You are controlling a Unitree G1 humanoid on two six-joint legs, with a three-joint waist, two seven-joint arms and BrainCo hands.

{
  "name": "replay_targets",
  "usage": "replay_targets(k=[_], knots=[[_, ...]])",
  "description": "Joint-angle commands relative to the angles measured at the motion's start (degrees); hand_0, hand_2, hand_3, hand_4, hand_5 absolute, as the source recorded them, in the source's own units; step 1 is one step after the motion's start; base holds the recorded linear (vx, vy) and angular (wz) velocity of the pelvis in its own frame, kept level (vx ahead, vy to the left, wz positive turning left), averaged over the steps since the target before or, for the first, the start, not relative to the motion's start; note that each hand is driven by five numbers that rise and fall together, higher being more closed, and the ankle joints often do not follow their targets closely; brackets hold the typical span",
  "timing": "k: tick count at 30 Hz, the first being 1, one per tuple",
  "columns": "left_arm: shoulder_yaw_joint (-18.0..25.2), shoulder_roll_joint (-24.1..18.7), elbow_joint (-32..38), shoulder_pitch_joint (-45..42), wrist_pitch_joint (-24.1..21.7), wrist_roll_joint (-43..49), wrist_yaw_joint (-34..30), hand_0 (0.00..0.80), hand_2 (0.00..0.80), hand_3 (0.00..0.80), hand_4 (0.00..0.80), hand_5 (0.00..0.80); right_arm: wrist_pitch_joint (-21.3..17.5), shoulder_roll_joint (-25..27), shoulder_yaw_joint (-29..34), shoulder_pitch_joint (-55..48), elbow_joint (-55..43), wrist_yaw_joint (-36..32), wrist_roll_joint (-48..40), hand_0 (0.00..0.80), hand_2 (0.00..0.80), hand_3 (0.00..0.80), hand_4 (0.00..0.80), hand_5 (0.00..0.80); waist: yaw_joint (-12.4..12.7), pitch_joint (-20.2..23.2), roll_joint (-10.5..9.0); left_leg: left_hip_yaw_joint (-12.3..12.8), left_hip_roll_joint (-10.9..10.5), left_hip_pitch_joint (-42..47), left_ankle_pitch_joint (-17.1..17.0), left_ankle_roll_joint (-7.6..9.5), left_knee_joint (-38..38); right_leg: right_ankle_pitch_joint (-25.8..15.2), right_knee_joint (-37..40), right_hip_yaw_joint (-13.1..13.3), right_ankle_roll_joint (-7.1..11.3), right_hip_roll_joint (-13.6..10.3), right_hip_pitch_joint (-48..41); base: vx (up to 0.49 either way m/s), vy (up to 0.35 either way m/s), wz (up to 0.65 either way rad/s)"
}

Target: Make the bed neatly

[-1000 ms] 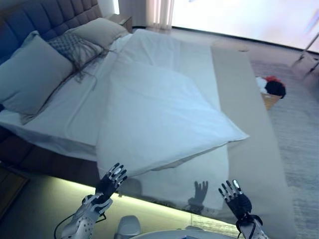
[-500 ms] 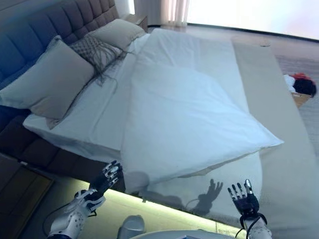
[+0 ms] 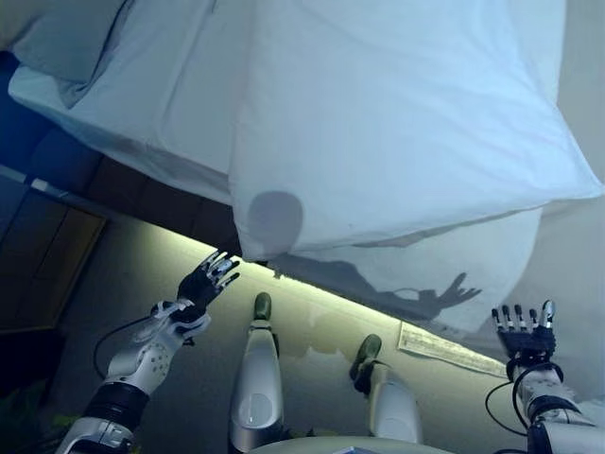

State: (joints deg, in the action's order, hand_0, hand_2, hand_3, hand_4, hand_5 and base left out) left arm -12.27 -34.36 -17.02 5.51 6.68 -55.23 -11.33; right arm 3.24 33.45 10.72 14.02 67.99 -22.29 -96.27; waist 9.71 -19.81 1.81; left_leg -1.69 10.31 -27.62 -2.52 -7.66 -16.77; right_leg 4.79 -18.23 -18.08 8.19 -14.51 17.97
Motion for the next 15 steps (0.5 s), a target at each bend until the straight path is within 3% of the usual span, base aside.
replay_targets(k=[1, 4, 6, 9, 12, 13, 15], knots=[[-0.8, -2.1, 4.2, 4.1, -0.3, -3.0, -0.6, 0.0, 0.0, 0.0, 0.0, 0.0, 1.6, 2.9, 2.7, 2.0, 0.7, -0.6, -3.6, 0.0, 0.0, 0.0, 0.0, 0.0, 0.9, 0.8, -1.43, -4.0, 2.5, -8.3, 2.3, -4.03, -11.6, -8.6, 8.9, 1.0, 4.6, -5.6, -4.0, 0.022, 0.016, 0.07], [-1.9, -2.3, 6.9, 4.3, -0.5, -4.4, -1.1, 0.0, 0.0, 0.0, 0.0, 0.0, 3.2, 5.4, 3.5, 2.7, 2.2, 0.9, -5.8, 0.0, 0.0, 0.0, 0.0, 0.0, 0.6, -0.6, -0.03, -5.3, 2.2, -11.2, -1.3, -5.75, -11.8, -8.7, 8.8, 2.0, 4.53, -5.4, -2.2, 0.061, 0.083, 0.2], [-2.7, -2.5, 8.4, 4.1, -2.1, -5.9, -1.2, 0.0, 0.0, 0.0, 0.0, 0.0, 3.9, 6.8, 3.8, 4.2, 2.8, 1.6, -7.7, 0.0, 0.0, 0.0, 0.0, 0.0, 1.2, -1.5, 1.02, -5.6, 1.8, -10.2, -2.2, -4.57, -6.7, -8.4, 7.7, 2.3, 4.87, -5.3, -0.2, 0.039, 0.094, 0.32], [-2.5, -3.2, 9.8, 6.4, -1.9, -7.8, -2.0, 0.0, 0.0, 0.0, 0.0, 0.0, 2.8, 8.3, 4.3, 7.0, 4.2, 1.0, -11.6, 0.0, 0.0, 0.0, 0.0, 0.0, 2.5, -2.6, 0.93, -4.8, -1.0, -11.1, -3.1, -2.52, -3.5, -8.7, 7.8, 2.2, 5.51, -6.6, 1.6, -0.079, 0.03, 0.13], [-2.8, -4.2, 10.8, 6.5, -4.6, -5.9, -1.5, 0.0, 0.0, 0.0, 0.0, 0.0, 2.7, 8.8, 4.6, 8.4, 3.3, -0.9, -12.4, 0.0, 0.0, 0.0, 0.0, 0.0, 2.3, -4.6, 0.56, -6.1, -2.3, -12.3, -2.0, -3.22, -5.6, -12.2, 6.1, 3.0, 6.23, -8.8, 7.0, -0.013, -0.087, -0.03], [-2.1, -5.1, 10.6, 6.8, -5.7, -6.6, -1.4, 0.0, 0.0, 0.0, 0.0, 0.0, 2.6, 9.8, 4.4, 9.9, 2.9, -0.5, -11.3, 0.0, 0.0, 0.0, 0.0, 0.0, 2.2, -5.0, 0.63, -6.2, -1.6, -12.9, -0.9, -3.46, -6.5, -12.9, 6.7, 4.1, 6.7, -9.1, 8.3, -0.078, -0.079, -0.09], [-1.0, -6.0, 11.2, 7.9, -6.2, -9.5, -0.6, 0.0, 0.0, 0.0, 0.0, 0.0, 2.9, 12.4, 4.4, 13.3, 3.0, 1.9, -9.4, 0.0, 0.0, 0.0, 0.0, 0.0, 2.3, -5.3, 1.2, -5.0, -0.9, -14.0, -1.1, -3.12, -6.2, -13.7, 7.5, 3.6, 6.7, -10.1, 10.2, -0.092, 0.015, -0.14]])
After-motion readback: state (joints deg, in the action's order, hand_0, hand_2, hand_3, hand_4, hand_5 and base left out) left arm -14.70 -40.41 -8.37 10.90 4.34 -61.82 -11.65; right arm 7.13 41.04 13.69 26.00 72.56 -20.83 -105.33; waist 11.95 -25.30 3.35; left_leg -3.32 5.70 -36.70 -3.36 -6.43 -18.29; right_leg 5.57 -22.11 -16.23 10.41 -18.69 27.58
